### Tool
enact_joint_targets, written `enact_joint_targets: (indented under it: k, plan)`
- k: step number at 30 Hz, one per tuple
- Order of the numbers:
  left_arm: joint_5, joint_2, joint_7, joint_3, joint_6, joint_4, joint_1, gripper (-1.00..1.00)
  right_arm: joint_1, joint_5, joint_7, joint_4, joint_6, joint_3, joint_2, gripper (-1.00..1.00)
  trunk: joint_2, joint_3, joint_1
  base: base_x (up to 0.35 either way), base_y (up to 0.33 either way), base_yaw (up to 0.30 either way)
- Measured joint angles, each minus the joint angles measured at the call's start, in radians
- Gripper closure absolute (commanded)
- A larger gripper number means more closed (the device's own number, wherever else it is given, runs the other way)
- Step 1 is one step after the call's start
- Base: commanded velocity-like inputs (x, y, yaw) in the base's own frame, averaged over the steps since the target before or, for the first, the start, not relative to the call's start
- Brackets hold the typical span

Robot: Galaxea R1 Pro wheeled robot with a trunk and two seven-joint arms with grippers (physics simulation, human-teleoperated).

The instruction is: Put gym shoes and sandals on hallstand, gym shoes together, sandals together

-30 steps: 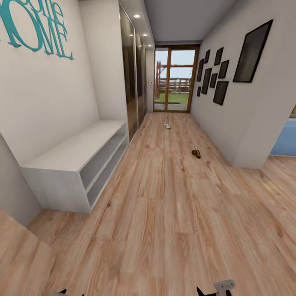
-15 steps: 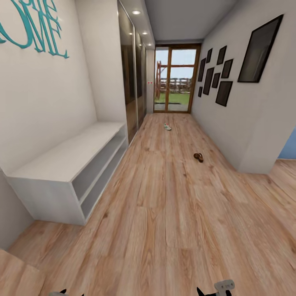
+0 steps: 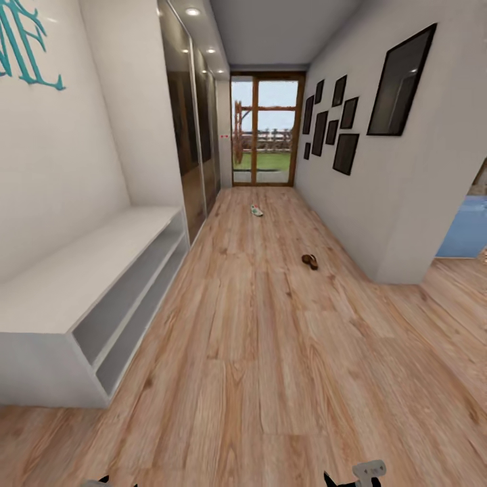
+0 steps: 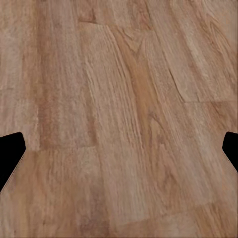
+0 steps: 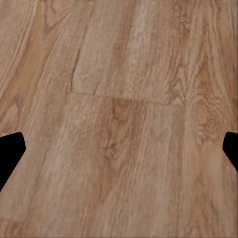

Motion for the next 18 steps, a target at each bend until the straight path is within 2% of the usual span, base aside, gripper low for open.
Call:
enact_joint_targets:
  k: [18]
  plan:
    - [0.000, 0.000, 0.000, 0.000, 0.000, 0.000, 0.000, -1.00, 0.000, 0.000, 0.000, 0.000, 0.000, 0.000, 0.000, -1.00, 0.000, 0.000, 0.000, 0.336, 0.000, -0.023]
